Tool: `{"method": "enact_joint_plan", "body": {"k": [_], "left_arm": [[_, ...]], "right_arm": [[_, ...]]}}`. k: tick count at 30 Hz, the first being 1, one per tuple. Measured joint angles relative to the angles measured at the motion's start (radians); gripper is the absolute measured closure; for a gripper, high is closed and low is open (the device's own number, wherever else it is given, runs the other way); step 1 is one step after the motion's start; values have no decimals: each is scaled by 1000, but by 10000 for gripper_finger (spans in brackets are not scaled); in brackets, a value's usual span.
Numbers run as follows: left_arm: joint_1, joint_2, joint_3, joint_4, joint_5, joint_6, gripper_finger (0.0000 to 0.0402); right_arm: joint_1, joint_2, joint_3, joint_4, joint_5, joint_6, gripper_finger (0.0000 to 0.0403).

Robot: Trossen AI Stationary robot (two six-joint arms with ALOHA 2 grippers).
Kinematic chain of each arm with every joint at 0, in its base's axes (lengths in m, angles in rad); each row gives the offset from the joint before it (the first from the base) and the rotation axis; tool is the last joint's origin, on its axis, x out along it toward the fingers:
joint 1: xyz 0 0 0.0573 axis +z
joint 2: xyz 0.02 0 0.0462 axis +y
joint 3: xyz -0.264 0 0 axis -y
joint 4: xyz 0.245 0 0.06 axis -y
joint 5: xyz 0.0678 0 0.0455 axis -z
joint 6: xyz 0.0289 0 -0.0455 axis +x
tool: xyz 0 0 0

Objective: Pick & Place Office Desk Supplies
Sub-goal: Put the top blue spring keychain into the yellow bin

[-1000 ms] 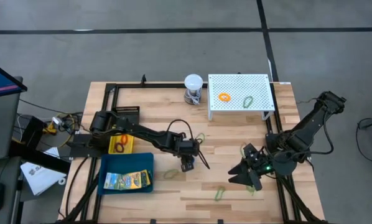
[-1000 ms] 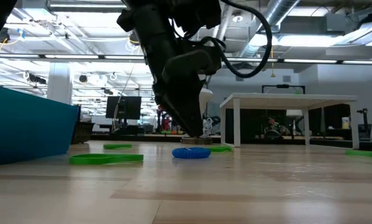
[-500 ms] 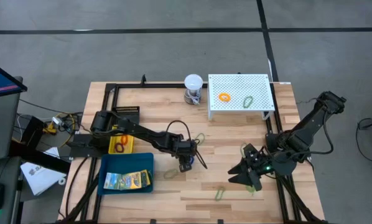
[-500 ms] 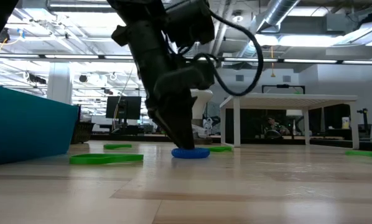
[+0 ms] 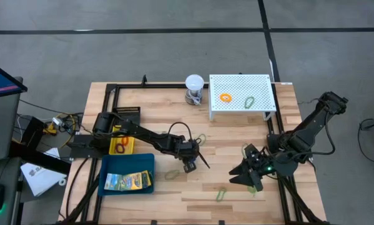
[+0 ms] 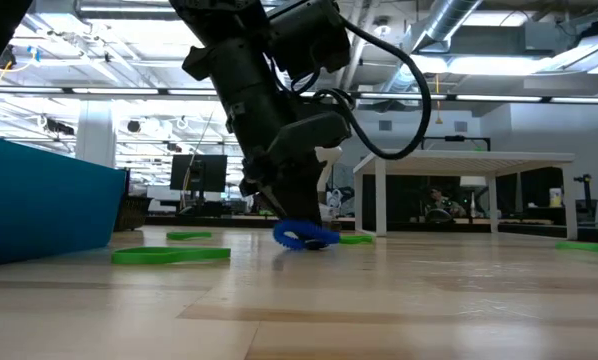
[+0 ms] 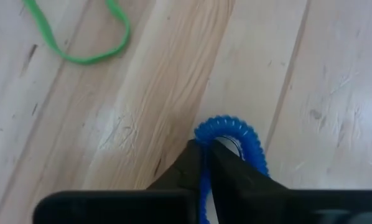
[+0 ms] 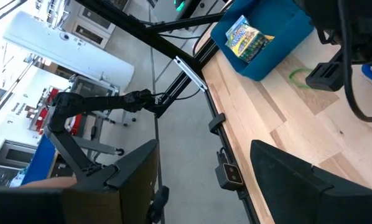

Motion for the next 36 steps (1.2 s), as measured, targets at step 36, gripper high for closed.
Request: {"method": "enact_joint_plan", "body": {"k": [36], "left_arm": [[276,-570,-252,-1245,-50,-359,401]], "right_arm": [[-26,0,0,-15,65,-50,154]]}}
